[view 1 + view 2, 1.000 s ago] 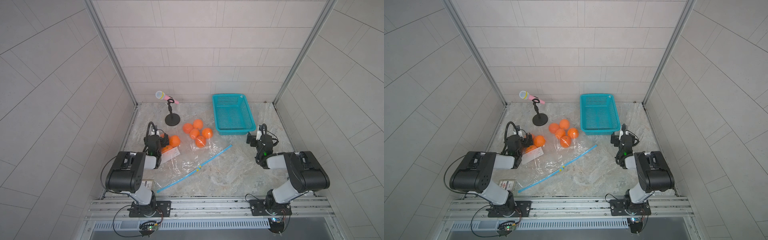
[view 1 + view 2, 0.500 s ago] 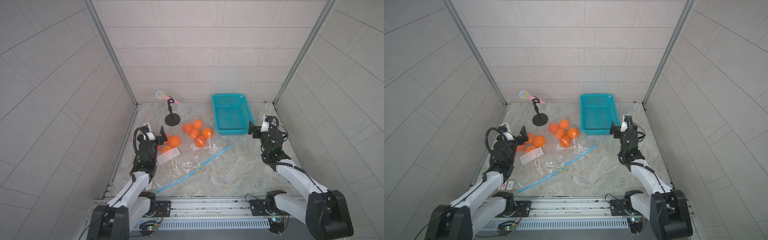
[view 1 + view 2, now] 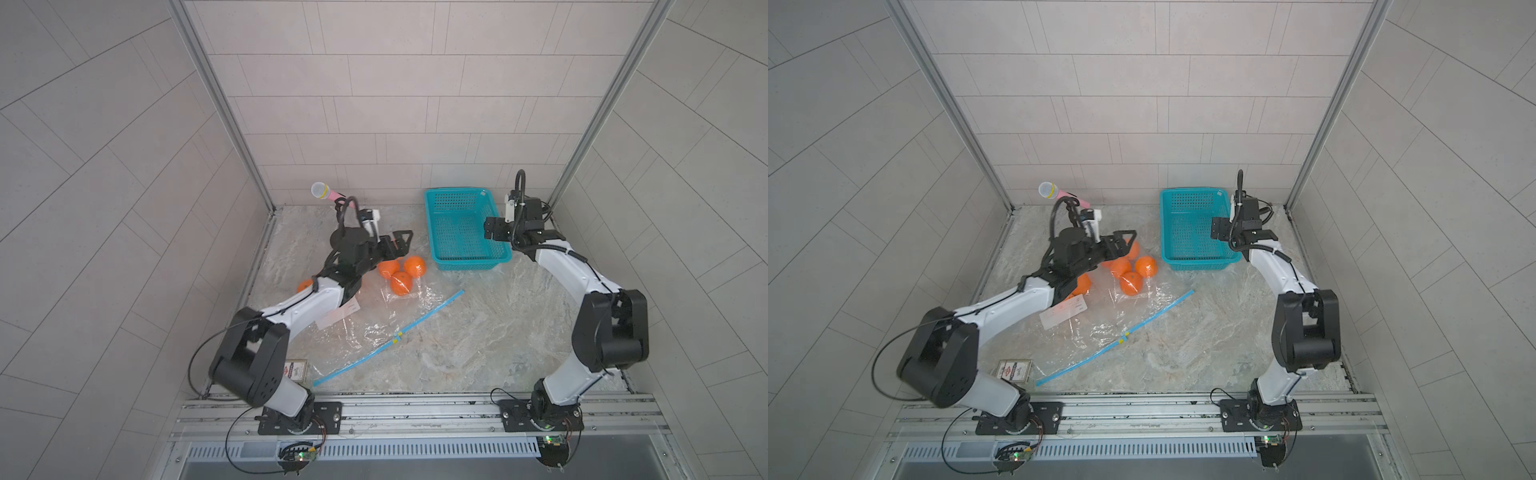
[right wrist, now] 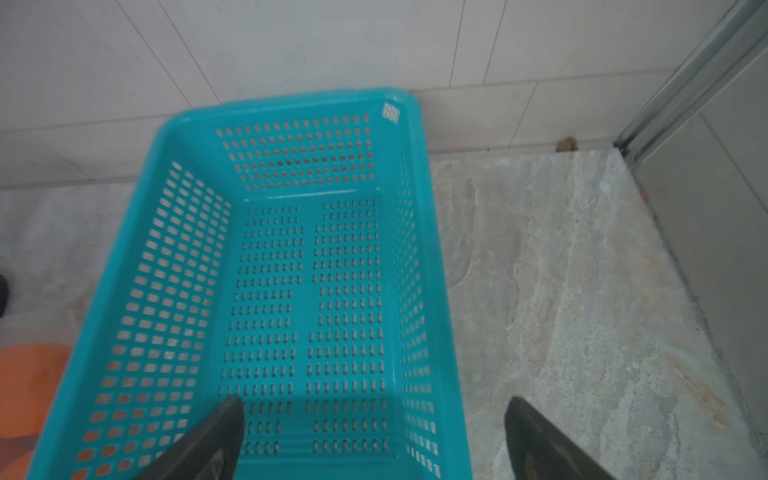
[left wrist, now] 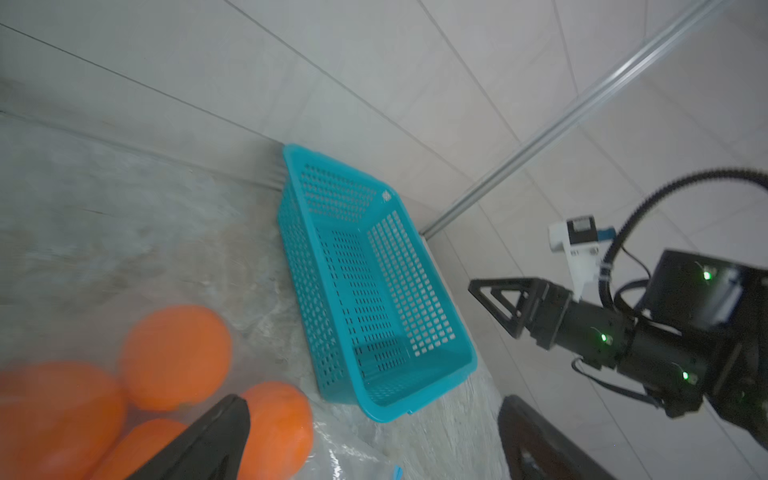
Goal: Open the zip-top bag and take out the orange
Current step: Move the basket to the center of the board.
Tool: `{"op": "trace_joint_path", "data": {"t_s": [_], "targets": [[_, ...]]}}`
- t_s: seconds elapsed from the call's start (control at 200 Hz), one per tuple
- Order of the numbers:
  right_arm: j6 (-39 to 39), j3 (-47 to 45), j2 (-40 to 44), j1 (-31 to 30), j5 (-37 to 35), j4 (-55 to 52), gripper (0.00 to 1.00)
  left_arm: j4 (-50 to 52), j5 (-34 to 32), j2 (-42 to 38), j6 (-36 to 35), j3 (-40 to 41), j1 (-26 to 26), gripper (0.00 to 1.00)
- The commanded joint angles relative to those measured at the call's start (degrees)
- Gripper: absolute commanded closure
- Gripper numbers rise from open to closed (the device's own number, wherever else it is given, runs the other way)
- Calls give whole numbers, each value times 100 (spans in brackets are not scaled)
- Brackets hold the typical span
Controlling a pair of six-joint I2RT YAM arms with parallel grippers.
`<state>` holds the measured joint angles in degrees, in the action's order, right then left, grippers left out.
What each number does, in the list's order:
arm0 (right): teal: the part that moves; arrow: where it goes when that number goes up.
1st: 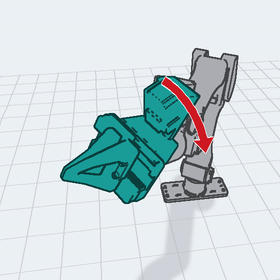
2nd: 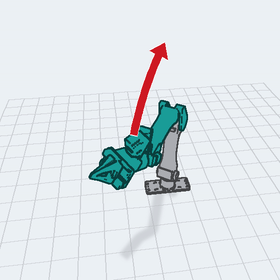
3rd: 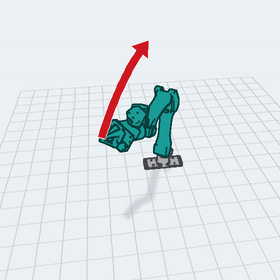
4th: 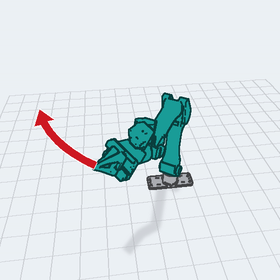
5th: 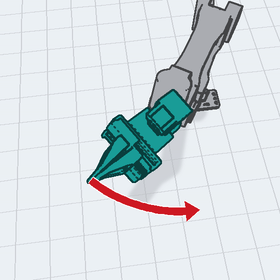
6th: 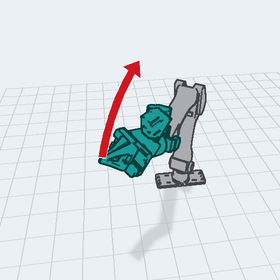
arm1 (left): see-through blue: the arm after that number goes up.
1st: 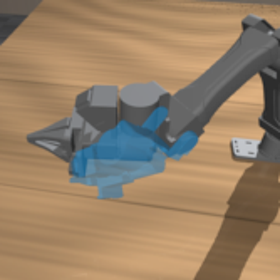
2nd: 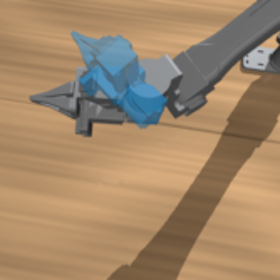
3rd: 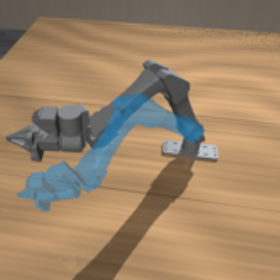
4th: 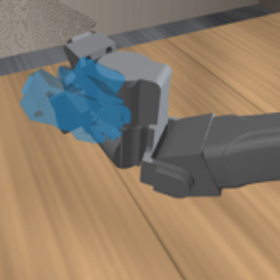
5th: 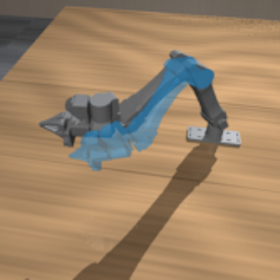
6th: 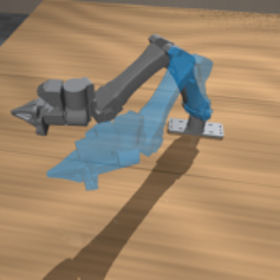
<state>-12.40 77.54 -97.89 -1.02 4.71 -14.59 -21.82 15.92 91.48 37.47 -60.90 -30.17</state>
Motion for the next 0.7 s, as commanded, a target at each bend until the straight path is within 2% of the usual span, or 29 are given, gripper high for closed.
{"op": "trace_joint_path", "data": {"t_s": [0.0,0.125,0.195,0.315,0.4,0.49,0.565,0.695], "targets": [[141,367,-542,49,-349,-914,4,1442,-406,1019,-50,-1418,-302,4],[211,610,-1042,102,-332,-1032,8,2207,-415,2585,-82,-3020,-343,9],[244,678,-1199,139,-355,-1055,16,2636,-481,3072,-191,-3606,-402,14],[218,660,-1191,211,-382,-1172,20,2871,-1189,3353,-409,-3895,-532,16],[186,411,-973,228,-505,-1098,22,3042,-1183,3604,-421,-4092,-549,20],[186,84,-704,225,-775,-1079,23,2903,-1200,3658,-411,-3935,-625,26],[124,-128,-483,248,-986,-1179,23,2675,-1039,3692,-489,-3881,-815,34],[36,-687,19,329,-1089,-1245,23,2625,-1241,3586,-702,-3888,-1368,35]]}}
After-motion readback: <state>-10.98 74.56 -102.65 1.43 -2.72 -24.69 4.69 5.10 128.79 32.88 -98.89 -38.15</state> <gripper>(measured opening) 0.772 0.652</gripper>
